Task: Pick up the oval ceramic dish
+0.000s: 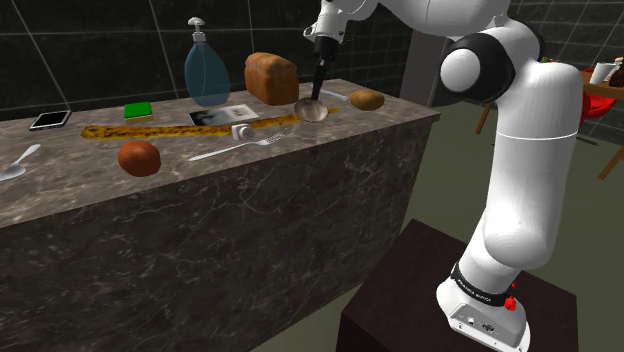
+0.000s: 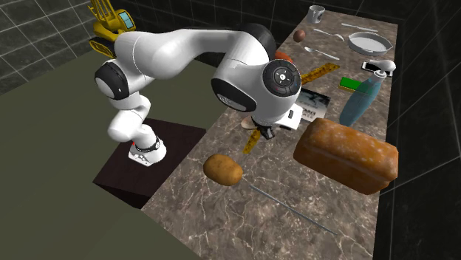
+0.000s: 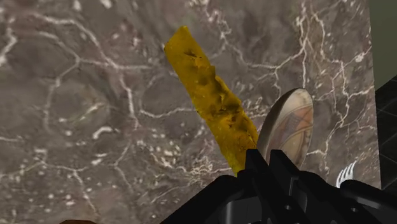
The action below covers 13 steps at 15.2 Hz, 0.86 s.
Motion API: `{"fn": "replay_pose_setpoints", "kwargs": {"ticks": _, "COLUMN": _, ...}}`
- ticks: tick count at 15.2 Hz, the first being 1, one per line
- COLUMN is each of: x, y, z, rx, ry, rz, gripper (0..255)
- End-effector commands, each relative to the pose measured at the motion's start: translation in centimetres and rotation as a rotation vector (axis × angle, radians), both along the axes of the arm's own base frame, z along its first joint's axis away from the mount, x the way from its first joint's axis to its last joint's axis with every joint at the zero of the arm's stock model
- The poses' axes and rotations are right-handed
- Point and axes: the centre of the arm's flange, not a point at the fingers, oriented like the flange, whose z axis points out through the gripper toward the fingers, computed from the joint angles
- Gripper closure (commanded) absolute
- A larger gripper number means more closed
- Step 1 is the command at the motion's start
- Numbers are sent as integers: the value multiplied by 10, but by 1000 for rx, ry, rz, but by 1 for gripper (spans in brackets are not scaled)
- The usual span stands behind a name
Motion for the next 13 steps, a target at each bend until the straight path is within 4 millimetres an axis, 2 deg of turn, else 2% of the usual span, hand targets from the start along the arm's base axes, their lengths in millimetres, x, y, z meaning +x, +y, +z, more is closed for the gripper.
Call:
{"fn": "replay_pose_setpoints", "kwargs": {"ticks": 1, "x": 0, "y": -1, "z": 9, "rx": 0, "ry": 0, "rz": 0, "gripper": 255}}
{"fn": "replay_pose_setpoints", "kwargs": {"ticks": 11, "x": 0, "y": -1, "z": 62, "rx": 0, "ry": 0, "rz": 0, "gripper": 255}}
{"fn": "replay_pose_setpoints", "kwargs": {"ticks": 13, "x": 0, "y": -1, "z": 63, "rx": 0, "ry": 0, "rz": 0, "gripper": 255}}
